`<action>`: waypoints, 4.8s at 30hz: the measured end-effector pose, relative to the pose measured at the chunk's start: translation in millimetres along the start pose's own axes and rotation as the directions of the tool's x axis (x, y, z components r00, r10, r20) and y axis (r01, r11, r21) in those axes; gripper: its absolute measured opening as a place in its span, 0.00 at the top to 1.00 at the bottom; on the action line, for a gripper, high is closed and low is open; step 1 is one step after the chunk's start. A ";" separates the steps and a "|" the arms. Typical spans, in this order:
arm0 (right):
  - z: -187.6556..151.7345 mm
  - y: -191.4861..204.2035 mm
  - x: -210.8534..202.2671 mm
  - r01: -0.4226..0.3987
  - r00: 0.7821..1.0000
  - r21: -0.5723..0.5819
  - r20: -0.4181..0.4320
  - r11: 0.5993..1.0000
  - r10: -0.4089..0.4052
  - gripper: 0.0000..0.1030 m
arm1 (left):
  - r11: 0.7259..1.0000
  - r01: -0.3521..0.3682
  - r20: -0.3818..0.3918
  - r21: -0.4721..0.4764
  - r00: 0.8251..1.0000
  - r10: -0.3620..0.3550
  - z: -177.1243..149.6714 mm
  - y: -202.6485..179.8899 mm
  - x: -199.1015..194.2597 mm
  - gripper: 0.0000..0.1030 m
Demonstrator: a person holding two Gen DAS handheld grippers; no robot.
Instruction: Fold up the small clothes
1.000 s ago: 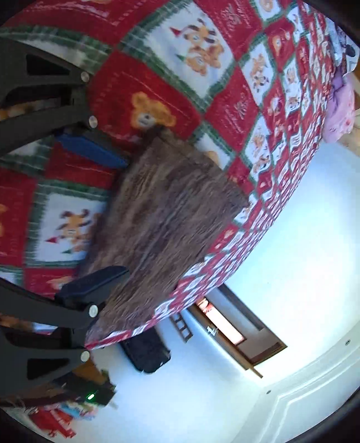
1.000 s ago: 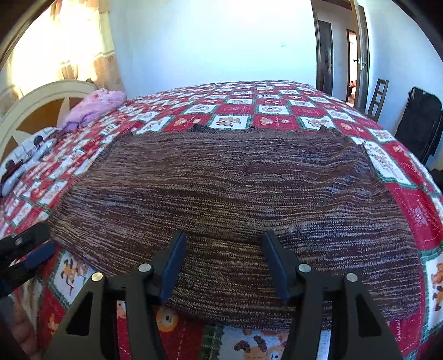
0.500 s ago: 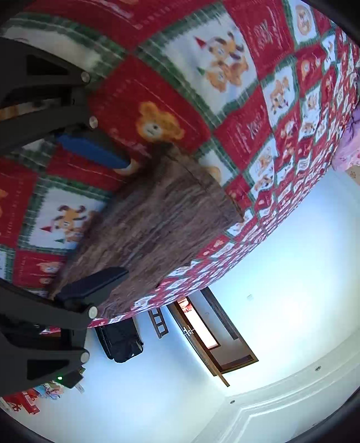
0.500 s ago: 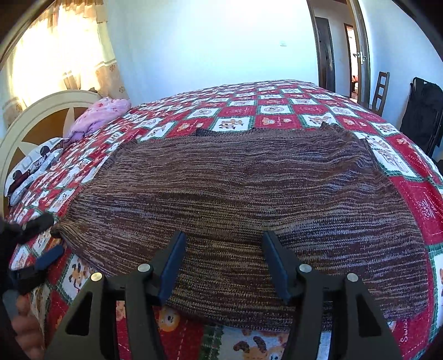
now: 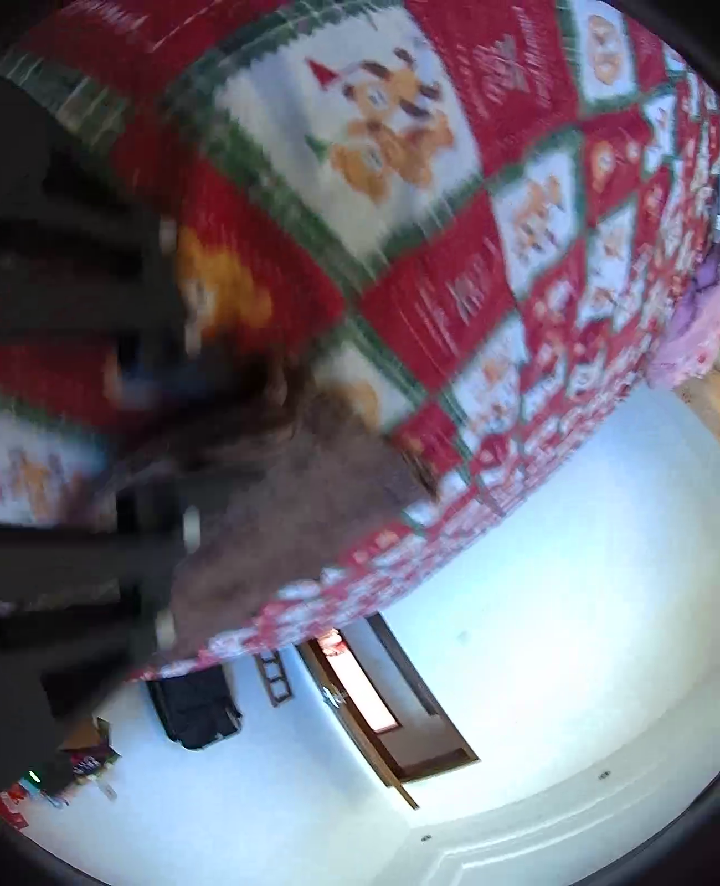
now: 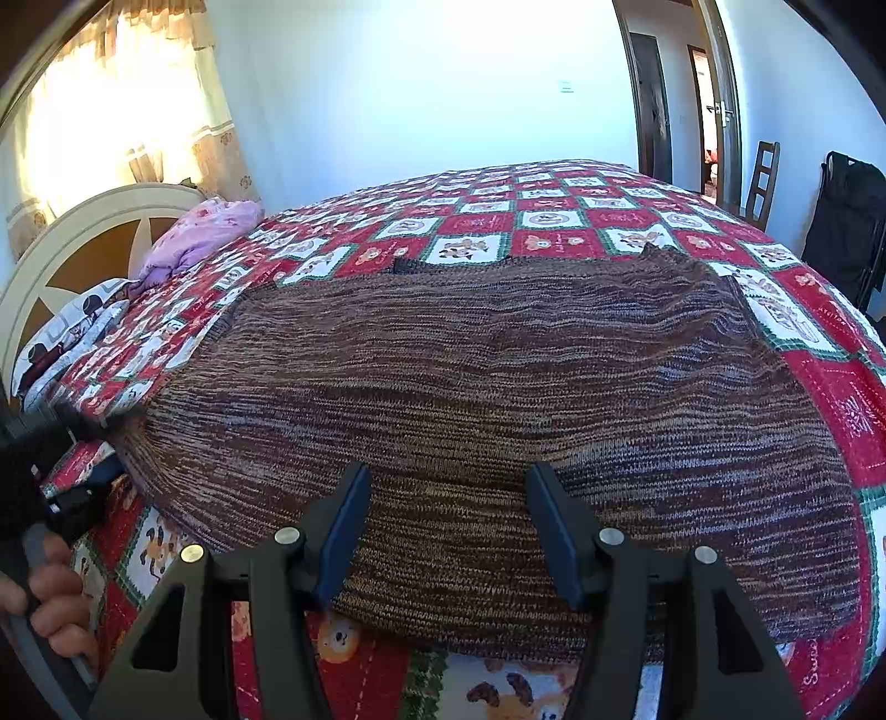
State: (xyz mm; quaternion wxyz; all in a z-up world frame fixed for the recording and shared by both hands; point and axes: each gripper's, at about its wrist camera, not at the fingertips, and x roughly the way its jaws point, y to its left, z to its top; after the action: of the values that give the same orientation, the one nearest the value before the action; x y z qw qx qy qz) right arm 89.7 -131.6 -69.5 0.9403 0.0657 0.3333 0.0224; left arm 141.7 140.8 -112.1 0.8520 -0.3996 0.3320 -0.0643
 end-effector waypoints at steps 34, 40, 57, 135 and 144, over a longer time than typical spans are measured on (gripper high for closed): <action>122.9 189.3 145.9 -0.126 0.967 -0.258 -0.247 0.958 0.061 0.42 | 0.981 0.174 -0.017 0.086 0.985 -0.174 -2.3 5.6 -2.5 0.91; 105.6 224.8 177.5 -0.082 0.966 -0.453 -0.257 0.888 -0.042 0.19 | 0.982 0.171 -0.020 0.083 0.985 -0.170 -1.7 4.9 -0.7 0.91; 139.3 152.5 138.8 -0.262 0.939 -0.112 -0.259 0.959 0.226 0.80 | 0.945 0.139 -0.040 0.297 0.990 -0.133 0.0 -38.2 -4.3 0.95; 52.9 -152.8 -11.9 0.022 0.992 0.066 -0.125 0.998 -0.014 0.77 | 0.752 0.075 -0.256 0.655 0.958 0.127 -74.2 -188.3 112.5 0.33; 120.5 -151.2 -6.8 0.043 0.998 0.026 -0.054 0.999 -0.042 0.76 | 0.777 0.071 -0.236 0.626 0.966 0.102 -43.8 -211.9 100.4 0.33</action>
State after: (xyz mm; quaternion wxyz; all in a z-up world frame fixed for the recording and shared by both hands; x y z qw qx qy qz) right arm 160.0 -295.0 6.4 0.9303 0.0707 0.3598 -0.0004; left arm 225.1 -67.3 -30.6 0.8865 -0.0774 0.4020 -0.2156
